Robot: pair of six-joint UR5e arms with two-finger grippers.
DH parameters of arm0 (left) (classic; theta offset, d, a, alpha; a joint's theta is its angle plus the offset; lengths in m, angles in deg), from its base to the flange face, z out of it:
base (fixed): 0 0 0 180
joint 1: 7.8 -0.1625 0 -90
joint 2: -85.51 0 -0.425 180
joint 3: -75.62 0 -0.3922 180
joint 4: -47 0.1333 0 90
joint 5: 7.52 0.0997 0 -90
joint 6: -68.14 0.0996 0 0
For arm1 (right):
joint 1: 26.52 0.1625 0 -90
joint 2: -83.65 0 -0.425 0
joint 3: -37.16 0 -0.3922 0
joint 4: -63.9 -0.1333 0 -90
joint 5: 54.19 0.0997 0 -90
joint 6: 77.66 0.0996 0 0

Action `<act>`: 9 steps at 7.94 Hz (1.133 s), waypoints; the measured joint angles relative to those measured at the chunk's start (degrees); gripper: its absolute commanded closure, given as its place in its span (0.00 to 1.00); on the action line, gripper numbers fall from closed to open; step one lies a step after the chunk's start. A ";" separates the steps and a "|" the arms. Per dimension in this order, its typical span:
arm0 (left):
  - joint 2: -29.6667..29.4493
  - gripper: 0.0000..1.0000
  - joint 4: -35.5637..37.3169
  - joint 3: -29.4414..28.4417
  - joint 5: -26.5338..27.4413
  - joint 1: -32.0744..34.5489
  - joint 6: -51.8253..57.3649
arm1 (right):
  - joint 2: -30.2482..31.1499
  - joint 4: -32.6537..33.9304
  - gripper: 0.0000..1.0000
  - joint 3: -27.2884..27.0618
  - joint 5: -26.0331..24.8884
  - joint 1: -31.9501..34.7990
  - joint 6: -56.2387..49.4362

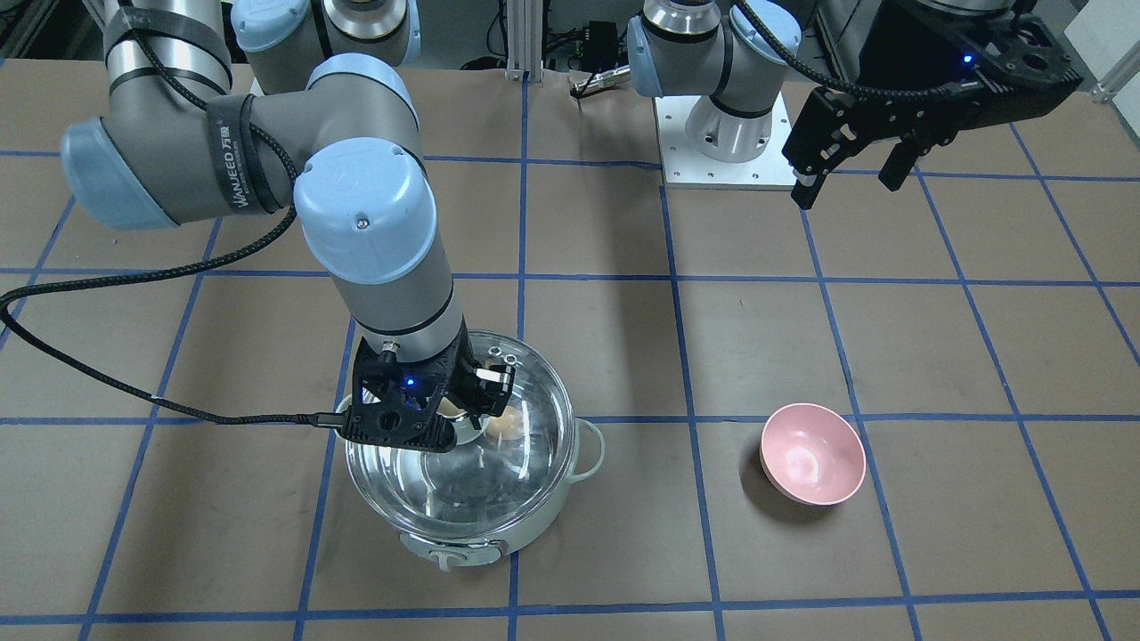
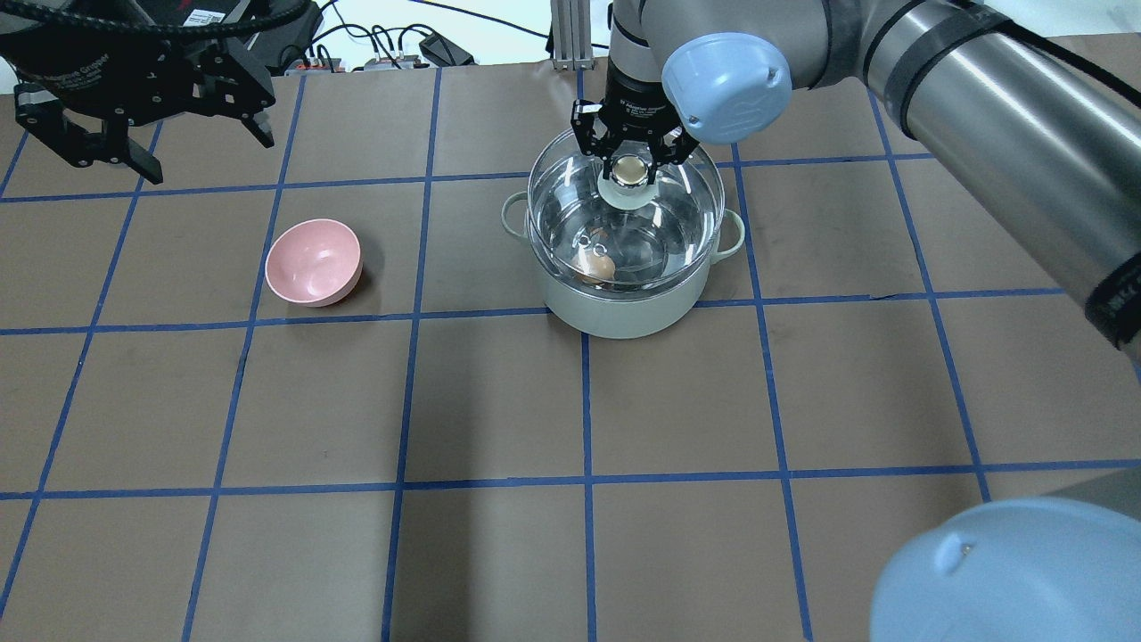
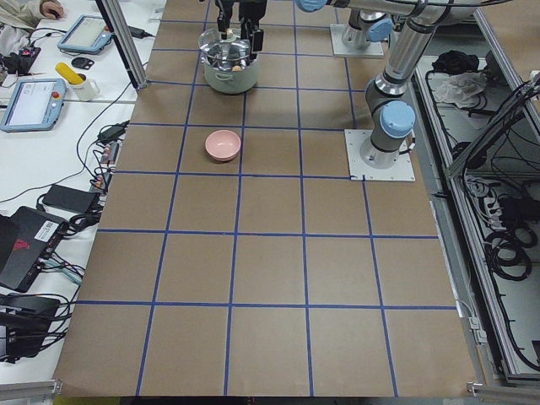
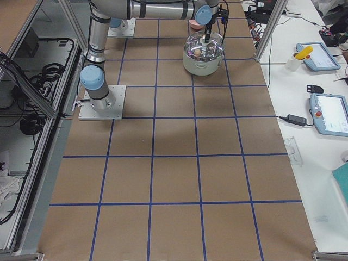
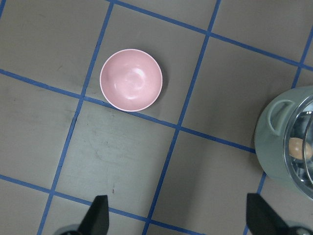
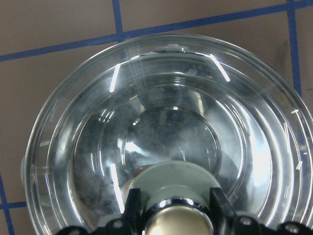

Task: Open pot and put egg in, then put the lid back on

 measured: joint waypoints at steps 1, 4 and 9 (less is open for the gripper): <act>0.44 0.00 -0.39 0.00 -0.07 0.09 1.17 | -0.35 -0.24 0.57 -0.16 0.39 0.02 -0.14; -0.04 0.00 -0.26 0.15 -0.89 1.49 5.03 | -1.04 -0.57 0.57 -0.42 0.97 0.05 -0.32; -2.36 0.00 2.53 0.34 -0.77 3.80 5.01 | -1.75 -0.51 0.57 -0.46 1.02 0.03 -0.76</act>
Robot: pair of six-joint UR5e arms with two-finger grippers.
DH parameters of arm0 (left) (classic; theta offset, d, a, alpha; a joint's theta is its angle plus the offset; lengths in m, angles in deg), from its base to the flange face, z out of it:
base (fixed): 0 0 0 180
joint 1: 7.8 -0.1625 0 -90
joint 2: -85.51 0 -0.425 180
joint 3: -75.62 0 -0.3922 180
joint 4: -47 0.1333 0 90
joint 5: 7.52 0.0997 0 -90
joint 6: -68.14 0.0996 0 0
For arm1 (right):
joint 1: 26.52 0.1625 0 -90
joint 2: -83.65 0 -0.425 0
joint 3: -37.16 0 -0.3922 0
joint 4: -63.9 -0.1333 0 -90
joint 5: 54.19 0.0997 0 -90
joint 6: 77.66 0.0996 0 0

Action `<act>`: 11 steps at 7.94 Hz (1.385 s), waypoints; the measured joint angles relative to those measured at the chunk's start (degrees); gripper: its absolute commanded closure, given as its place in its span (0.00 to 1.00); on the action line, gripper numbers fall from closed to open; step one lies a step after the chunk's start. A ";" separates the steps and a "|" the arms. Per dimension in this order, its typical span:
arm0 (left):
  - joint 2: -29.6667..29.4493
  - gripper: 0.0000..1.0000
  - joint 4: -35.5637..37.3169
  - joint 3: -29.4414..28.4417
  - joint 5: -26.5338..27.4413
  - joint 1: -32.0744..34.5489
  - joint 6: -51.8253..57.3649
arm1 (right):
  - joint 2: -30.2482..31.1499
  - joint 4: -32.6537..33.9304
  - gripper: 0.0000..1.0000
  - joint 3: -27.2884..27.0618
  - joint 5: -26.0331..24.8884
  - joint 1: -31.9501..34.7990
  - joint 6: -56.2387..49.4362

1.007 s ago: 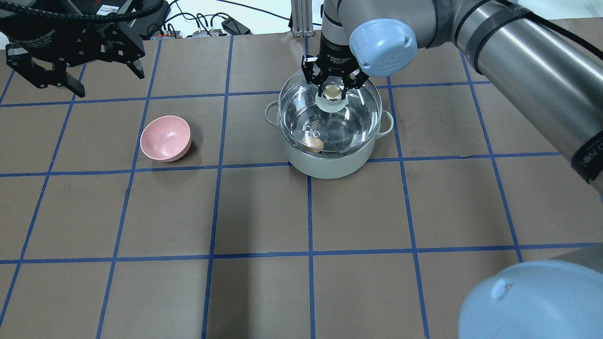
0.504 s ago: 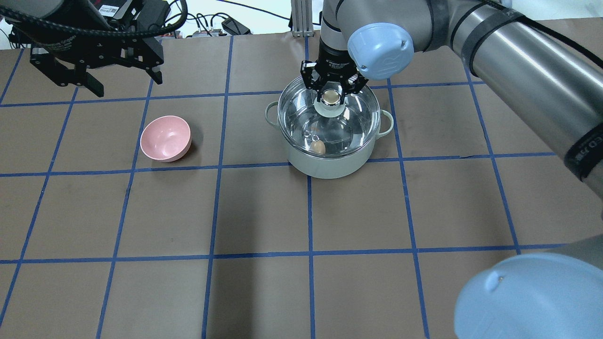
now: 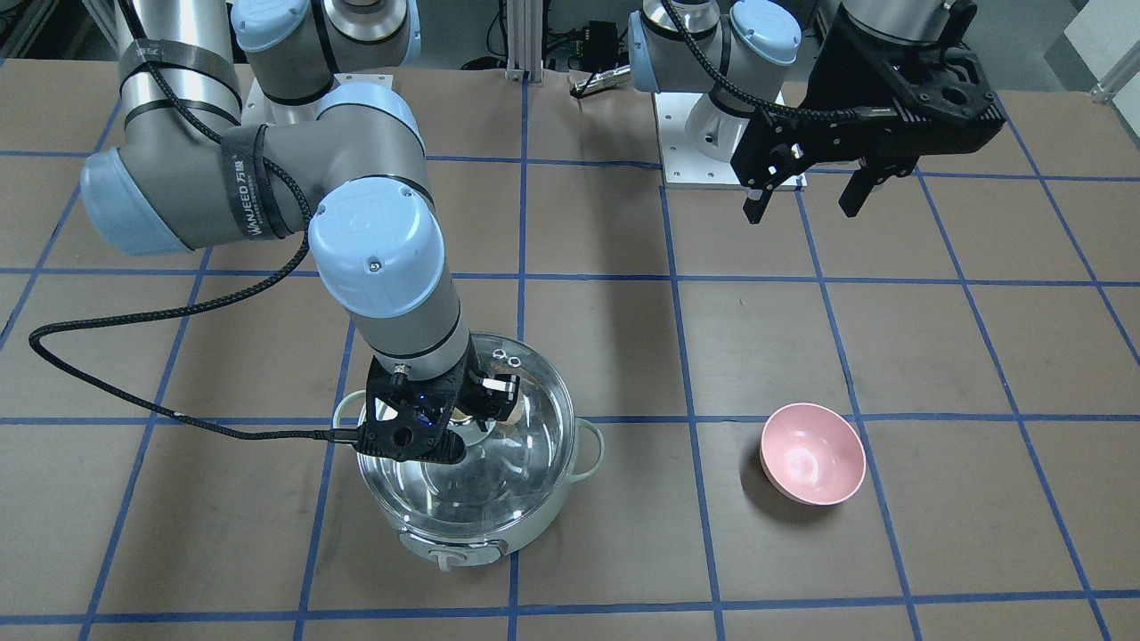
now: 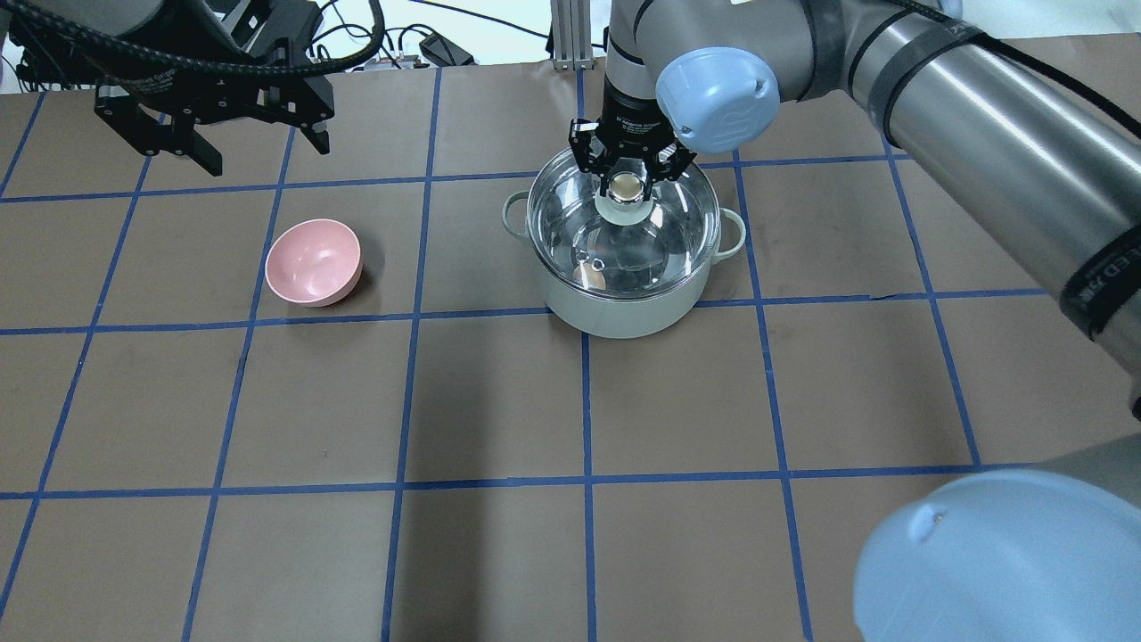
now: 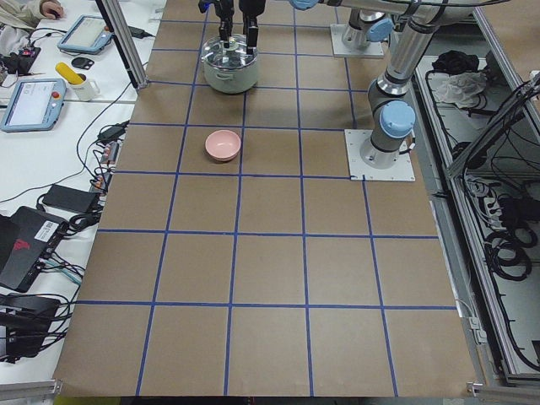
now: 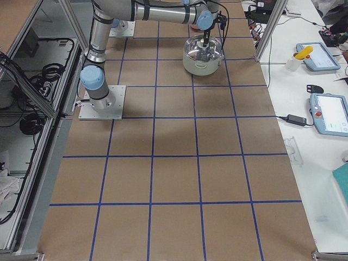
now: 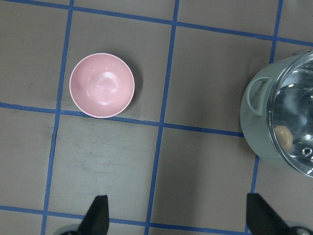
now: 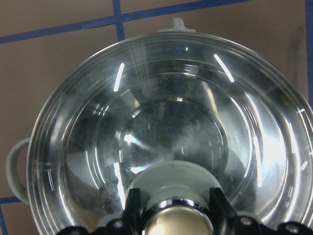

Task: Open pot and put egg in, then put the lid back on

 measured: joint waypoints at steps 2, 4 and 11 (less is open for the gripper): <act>-0.18 0.00 0.26 0.01 -0.05 0.04 -0.07 | -0.13 0.01 0.54 0.00 -0.24 -0.02 -0.08; -0.25 0.00 0.31 0.06 -0.06 0.04 -0.01 | -0.23 0.02 0.18 0.00 -0.14 -0.05 -0.01; -0.81 0.00 0.39 0.10 -0.06 0.04 0.19 | 4.30 -4.85 0.00 -0.21 -0.63 -0.46 0.20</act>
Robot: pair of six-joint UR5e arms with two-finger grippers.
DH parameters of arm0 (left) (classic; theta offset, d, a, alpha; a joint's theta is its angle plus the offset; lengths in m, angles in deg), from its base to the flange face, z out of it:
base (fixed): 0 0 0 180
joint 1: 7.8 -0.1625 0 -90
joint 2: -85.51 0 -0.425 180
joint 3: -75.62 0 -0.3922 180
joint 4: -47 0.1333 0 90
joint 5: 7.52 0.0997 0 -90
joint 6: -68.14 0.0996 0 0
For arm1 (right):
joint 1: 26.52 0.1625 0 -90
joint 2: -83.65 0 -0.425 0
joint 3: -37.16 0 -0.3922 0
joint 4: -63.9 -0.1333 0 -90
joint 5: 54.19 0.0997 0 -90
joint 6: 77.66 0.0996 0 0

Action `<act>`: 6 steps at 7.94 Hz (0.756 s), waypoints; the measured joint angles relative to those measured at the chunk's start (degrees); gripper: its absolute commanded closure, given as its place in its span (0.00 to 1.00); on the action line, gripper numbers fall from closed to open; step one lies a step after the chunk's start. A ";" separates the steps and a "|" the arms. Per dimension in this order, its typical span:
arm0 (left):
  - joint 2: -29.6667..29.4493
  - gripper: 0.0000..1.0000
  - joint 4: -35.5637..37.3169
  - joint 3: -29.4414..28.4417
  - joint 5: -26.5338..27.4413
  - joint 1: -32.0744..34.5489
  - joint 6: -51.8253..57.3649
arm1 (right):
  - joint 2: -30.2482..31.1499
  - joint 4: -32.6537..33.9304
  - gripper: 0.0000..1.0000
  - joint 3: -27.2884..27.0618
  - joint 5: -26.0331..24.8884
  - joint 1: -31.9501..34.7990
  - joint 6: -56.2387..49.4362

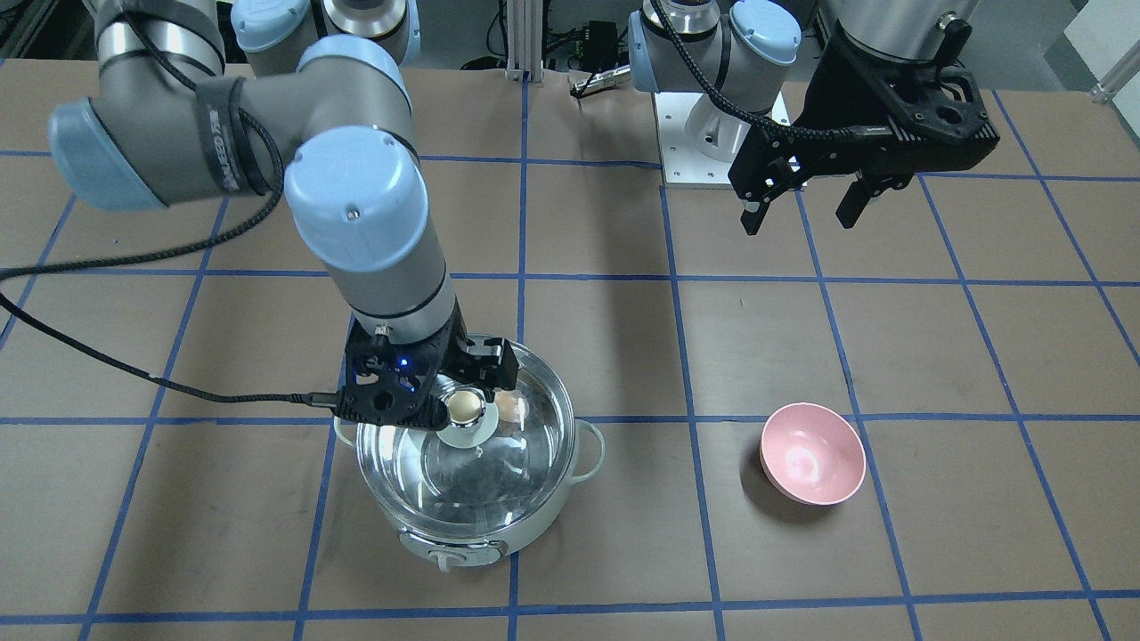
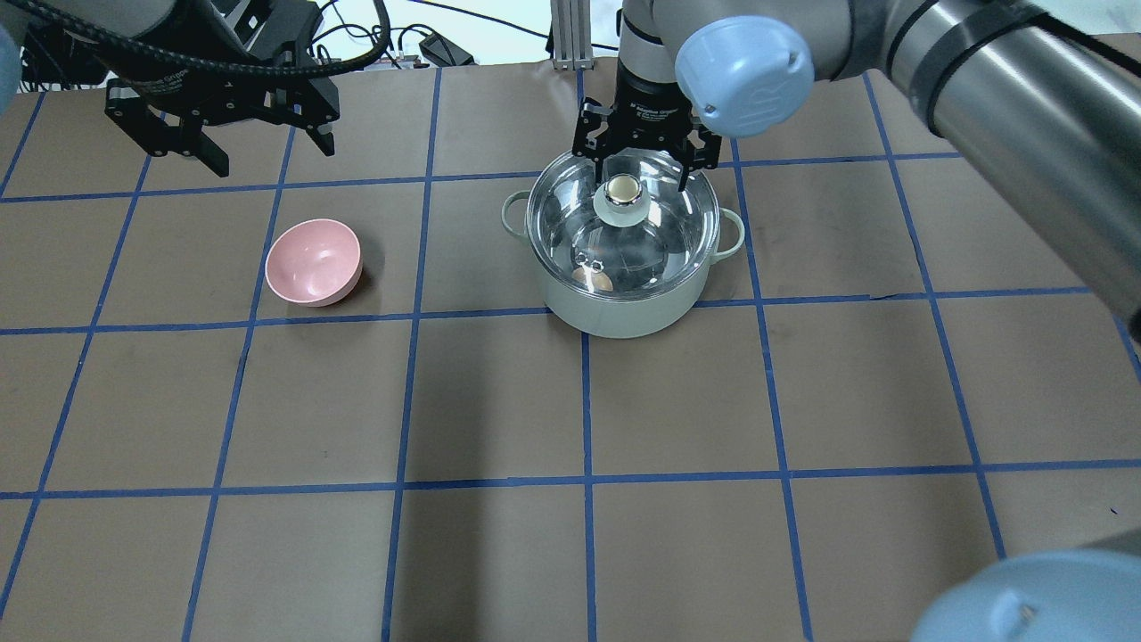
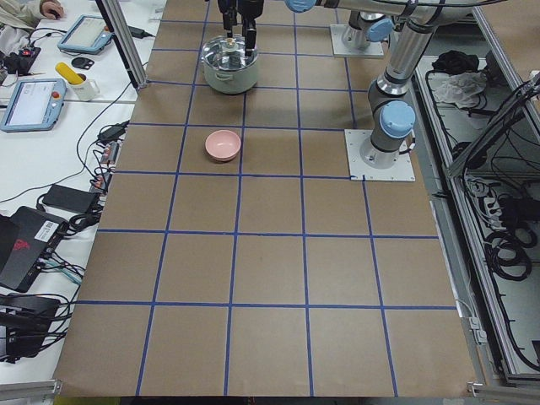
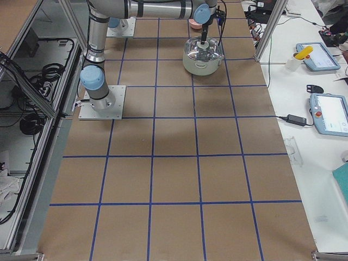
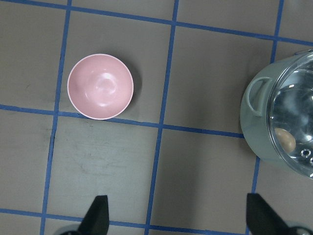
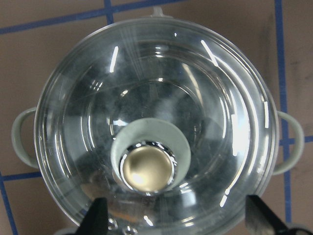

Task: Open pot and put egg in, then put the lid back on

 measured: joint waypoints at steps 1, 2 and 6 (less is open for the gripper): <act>-0.35 0.00 0.00 0.00 0.05 0.05 -0.09 | 3.47 -3.89 0.00 -0.61 -0.44 -0.73 -1.94; -0.85 0.00 0.04 0.00 0.19 0.12 -0.18 | 7.67 -7.28 0.00 -2.56 -0.99 -2.24 -4.82; -1.34 0.00 0.09 0.00 0.42 0.26 -0.31 | 23.37 -15.77 0.00 -11.59 -1.72 -11.33 -15.68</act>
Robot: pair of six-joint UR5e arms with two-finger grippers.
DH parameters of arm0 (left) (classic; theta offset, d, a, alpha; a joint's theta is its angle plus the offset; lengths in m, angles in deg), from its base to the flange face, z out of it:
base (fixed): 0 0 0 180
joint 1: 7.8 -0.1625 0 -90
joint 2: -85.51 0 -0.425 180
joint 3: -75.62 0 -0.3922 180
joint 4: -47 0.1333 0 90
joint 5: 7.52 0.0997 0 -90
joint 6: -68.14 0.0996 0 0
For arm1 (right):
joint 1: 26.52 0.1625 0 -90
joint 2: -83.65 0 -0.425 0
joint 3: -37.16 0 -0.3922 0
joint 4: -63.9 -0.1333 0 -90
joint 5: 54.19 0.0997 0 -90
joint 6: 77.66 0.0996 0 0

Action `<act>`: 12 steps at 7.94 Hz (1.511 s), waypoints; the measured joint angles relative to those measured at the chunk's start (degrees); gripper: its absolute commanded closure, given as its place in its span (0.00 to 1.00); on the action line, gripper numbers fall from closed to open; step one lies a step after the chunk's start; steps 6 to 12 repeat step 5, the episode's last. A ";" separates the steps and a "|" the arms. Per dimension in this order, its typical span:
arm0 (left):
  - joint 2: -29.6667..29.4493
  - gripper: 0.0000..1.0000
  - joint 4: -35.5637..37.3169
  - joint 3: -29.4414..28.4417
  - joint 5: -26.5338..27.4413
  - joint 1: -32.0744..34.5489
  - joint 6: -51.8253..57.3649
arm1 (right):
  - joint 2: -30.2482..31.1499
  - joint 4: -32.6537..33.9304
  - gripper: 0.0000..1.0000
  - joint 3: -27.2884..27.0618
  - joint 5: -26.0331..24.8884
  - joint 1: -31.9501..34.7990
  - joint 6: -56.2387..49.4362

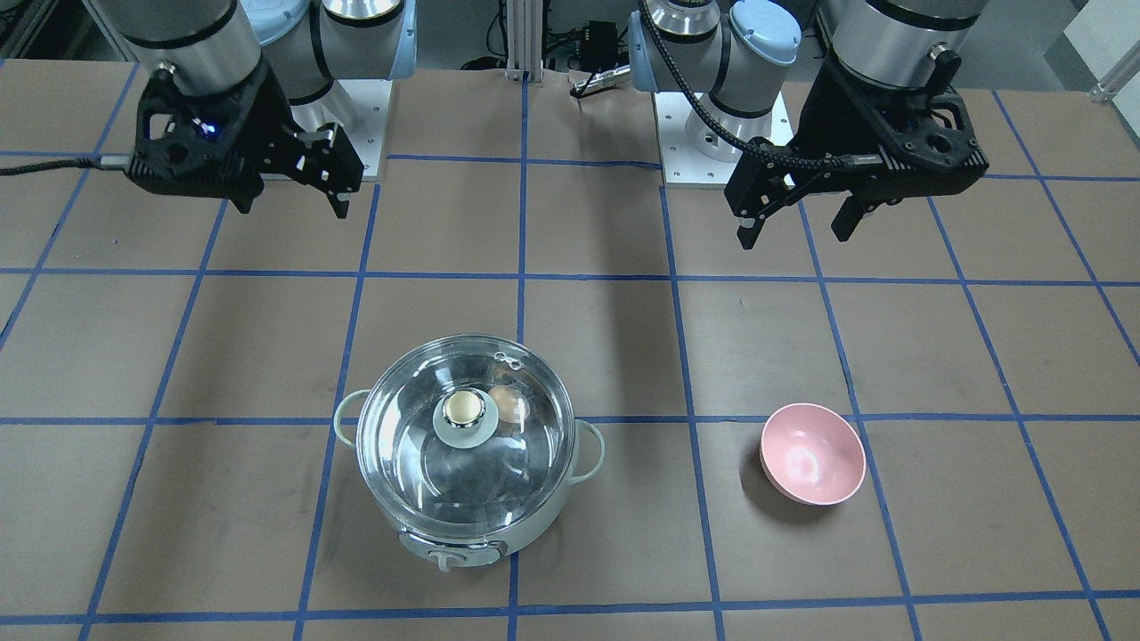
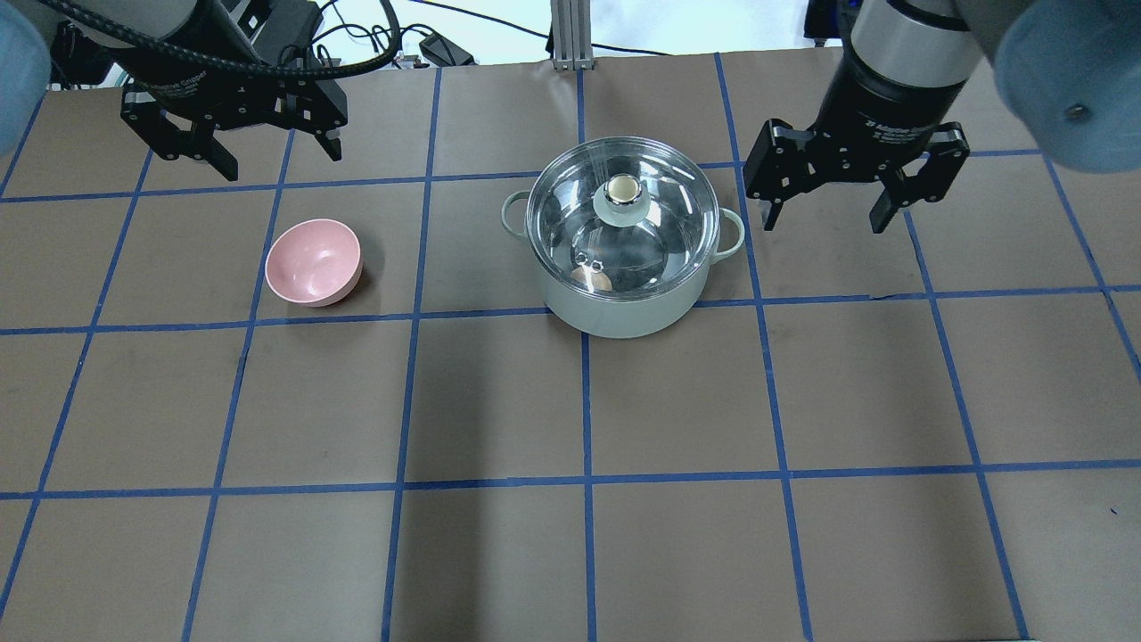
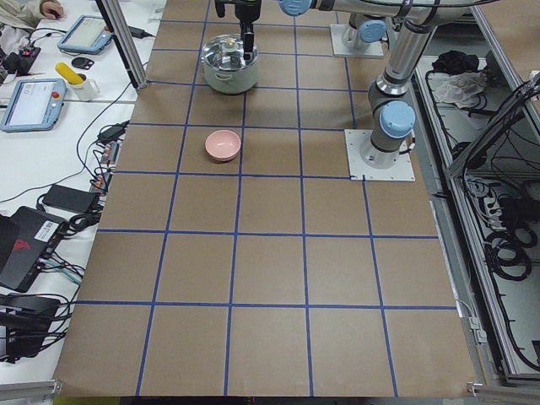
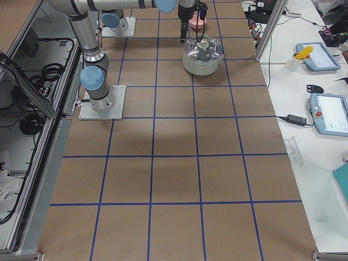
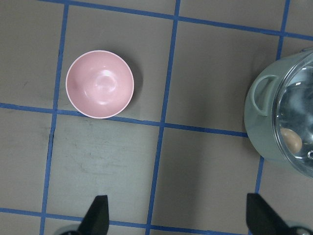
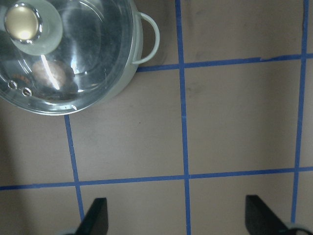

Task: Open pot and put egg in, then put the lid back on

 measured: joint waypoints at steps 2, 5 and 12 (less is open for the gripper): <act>-0.02 0.00 0.00 0.00 0.05 0.00 -0.04 | 2.08 -1.91 0.00 -0.67 -0.13 -0.91 -1.46; 0.01 0.00 0.00 0.00 0.10 0.00 0.04 | 2.42 -1.79 0.00 -0.77 -0.16 -1.06 -1.84; 0.01 0.00 0.00 0.00 0.10 0.00 0.04 | 2.42 -1.79 0.00 -0.77 -0.16 -1.06 -1.84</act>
